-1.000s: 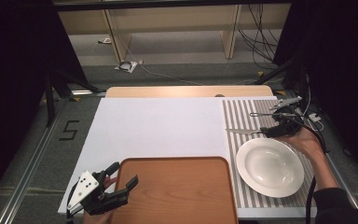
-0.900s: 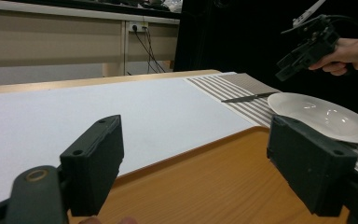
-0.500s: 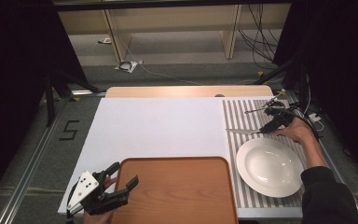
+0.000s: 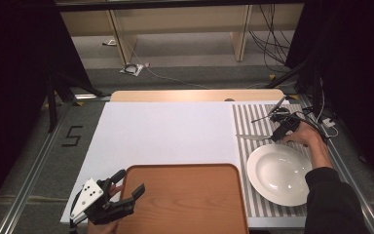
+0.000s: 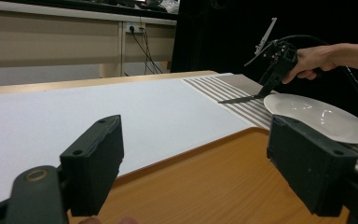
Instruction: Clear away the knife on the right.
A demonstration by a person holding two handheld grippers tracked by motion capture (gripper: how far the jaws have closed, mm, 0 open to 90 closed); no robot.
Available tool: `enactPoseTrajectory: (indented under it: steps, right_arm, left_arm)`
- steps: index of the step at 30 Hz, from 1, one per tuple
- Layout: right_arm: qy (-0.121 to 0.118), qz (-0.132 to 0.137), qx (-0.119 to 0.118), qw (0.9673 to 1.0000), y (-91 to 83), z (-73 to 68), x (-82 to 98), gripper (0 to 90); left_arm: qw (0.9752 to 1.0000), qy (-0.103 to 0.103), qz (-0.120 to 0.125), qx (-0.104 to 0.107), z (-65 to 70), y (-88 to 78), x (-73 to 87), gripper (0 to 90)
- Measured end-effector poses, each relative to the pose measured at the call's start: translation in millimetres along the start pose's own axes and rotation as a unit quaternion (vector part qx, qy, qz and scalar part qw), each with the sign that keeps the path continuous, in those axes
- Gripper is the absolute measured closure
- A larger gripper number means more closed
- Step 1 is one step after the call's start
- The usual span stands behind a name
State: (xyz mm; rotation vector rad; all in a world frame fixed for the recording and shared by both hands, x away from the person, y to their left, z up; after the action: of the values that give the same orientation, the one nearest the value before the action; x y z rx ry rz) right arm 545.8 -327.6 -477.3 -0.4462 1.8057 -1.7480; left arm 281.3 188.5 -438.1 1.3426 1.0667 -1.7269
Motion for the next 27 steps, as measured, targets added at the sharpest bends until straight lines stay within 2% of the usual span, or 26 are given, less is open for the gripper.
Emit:
enactPoseTrajectory:
  steps: [3,5,9,16,21,27]
  right_arm:
    - [-0.003,-0.017,0.007,0.9998,6.2,0.3,-0.4,35.6]
    - [-0.003,-0.019,0.012,0.9997,7.9,0.6,-1.0,36.2]
    - [-0.006,-0.029,0.008,0.9995,10.3,0.8,-1.3,40.4]
    - [-0.001,-0.028,-0.002,0.9996,11.3,2.7,-0.7,44.9]
    - [-0.007,-0.029,-0.009,0.9995,11.4,3.1,-0.4,48.6]
    - [-0.016,-0.039,-0.008,0.9991,11.8,2.3,-2.4,48.4]
  left_arm:
    - [1.0000,-0.001,0.000,0.000,0.1,0.2,0.1,18.7]
    - [1.0000,-0.001,0.000,0.001,0.0,0.0,0.1,18.7]
    - [1.0000,-0.001,0.000,0.001,0.0,0.0,0.0,18.7]
    - [1.0000,-0.001,0.000,0.000,0.1,0.3,0.1,18.7]
    - [1.0000,0.000,-0.001,0.001,0.6,0.5,0.3,18.7]
    - [1.0000,0.000,0.000,0.002,0.6,0.0,0.2,18.7]
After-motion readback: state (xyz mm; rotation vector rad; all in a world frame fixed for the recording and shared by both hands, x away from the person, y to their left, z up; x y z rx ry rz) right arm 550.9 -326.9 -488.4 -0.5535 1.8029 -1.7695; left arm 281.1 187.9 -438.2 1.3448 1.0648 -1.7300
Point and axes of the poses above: each handheld gripper's, and its own axes: y roughly forward along the jaws, x roughly out of its underside, z roughly to its right, the point moved 4 cm from there along y, roughly forward along the jaws, and after that the axes turned 12 degrees about -x, right-handed, at the moved point
